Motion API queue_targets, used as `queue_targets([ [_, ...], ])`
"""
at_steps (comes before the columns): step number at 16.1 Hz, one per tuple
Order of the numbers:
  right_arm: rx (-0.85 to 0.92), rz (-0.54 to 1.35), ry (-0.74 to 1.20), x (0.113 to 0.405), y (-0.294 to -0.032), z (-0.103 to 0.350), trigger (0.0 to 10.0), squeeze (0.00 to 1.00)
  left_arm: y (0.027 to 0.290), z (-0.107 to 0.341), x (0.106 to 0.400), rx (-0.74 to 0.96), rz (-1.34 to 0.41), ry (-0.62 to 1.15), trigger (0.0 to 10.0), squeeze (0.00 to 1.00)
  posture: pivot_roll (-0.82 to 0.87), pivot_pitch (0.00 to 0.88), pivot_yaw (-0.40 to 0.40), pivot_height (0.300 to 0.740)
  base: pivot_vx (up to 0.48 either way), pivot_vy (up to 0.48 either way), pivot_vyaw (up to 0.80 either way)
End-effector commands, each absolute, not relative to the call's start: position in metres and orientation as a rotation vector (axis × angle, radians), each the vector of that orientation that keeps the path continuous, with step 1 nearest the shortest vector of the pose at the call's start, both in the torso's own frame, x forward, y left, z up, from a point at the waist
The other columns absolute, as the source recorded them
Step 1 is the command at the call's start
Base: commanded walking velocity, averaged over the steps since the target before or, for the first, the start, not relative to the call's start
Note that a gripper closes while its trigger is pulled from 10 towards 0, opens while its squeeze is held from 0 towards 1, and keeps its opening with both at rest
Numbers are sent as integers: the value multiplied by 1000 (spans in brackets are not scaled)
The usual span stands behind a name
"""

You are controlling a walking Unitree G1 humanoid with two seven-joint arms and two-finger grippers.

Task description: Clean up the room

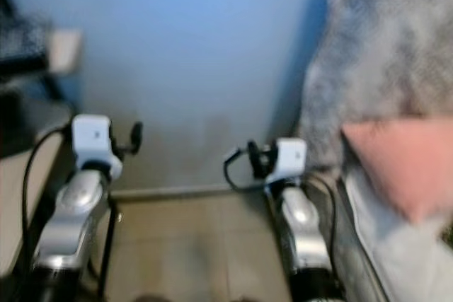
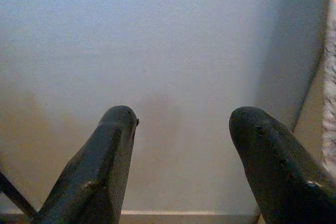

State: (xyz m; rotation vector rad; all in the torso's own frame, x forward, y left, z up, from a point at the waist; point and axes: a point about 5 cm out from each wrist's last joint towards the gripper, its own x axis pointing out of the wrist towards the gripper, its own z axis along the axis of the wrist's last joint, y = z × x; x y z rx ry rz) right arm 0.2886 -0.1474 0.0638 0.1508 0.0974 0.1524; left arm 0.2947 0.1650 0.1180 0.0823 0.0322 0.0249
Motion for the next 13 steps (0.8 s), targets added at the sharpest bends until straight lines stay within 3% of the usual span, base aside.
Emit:
queue_targets([
  [1, 166, 146, 99, 290, -143, 66, 10000, 0, 171, 117, 294, 118, 39, 39, 10000, 0, 91, 0, -33, 740, 0, 0, 0],
  [5, 139, 152, 88, 290, -143, 67, 10000, 0, 170, 119, 294, 141, 10, 19, 10000, 0, 89, 0, -30, 740, 0, 0, 0],
  [8, 137, 100, 52, 288, -147, 70, 10000, 0, 170, 122, 294, 143, -14, 3, 10000, 0, 88, 0, -28, 740, 472, 0, 0],
  [11, 138, 103, 61, 287, -147, 68, 10000, 0, 169, 123, 295, 157, -25, -7, 10000, 0, 88, 0, -29, 740, 470, 0, -800],
  [13, 137, 110, 71, 288, -144, 67, 10000, 0, 168, 125, 296, 179, -41, -17, 10000, 0, 89, 0, -29, 740, 480, 0, 0],
])
